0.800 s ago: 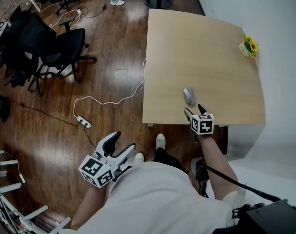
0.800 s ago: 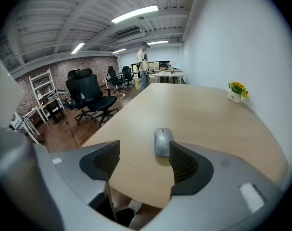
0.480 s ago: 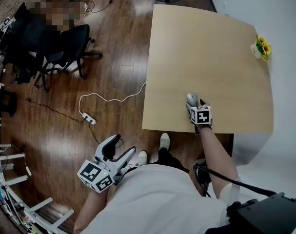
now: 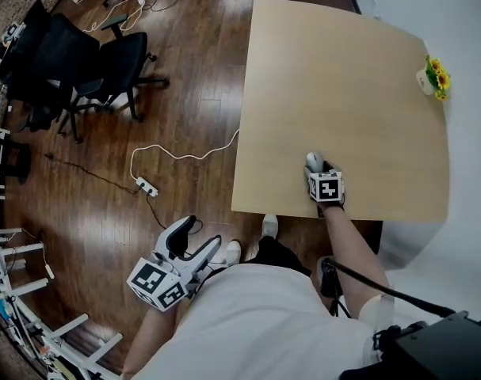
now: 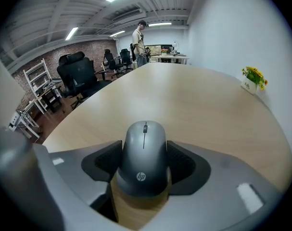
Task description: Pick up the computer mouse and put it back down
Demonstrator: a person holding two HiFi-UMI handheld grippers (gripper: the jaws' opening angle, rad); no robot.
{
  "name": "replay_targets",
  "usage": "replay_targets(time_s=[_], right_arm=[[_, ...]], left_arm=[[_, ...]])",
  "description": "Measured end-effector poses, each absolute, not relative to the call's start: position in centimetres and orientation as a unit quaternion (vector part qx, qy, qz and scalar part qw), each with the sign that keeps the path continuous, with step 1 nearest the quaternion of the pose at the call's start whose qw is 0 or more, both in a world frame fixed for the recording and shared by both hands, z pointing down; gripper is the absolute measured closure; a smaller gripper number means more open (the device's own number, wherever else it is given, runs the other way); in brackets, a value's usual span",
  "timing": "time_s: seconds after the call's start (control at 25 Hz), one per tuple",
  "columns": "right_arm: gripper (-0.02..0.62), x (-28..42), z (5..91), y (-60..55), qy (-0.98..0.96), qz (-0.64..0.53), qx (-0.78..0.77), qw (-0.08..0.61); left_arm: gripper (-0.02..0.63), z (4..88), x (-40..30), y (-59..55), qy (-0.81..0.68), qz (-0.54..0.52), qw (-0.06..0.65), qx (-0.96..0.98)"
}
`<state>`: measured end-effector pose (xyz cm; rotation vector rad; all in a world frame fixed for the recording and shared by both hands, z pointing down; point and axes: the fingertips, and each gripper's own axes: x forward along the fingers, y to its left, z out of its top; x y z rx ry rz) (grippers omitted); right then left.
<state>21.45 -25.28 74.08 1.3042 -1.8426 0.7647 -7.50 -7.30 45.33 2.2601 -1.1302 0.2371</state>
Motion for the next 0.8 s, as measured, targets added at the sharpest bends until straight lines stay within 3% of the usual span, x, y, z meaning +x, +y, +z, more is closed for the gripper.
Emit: replay_targets(time_s=[0.8], right_arm=[[0.299,17.6,55.9,-14.9,-0.75,0.255,0.543,0.279]], left_arm=[[0.319,43.6,-8.8,-2.5,-0.336,0.073,0.244,0.907]])
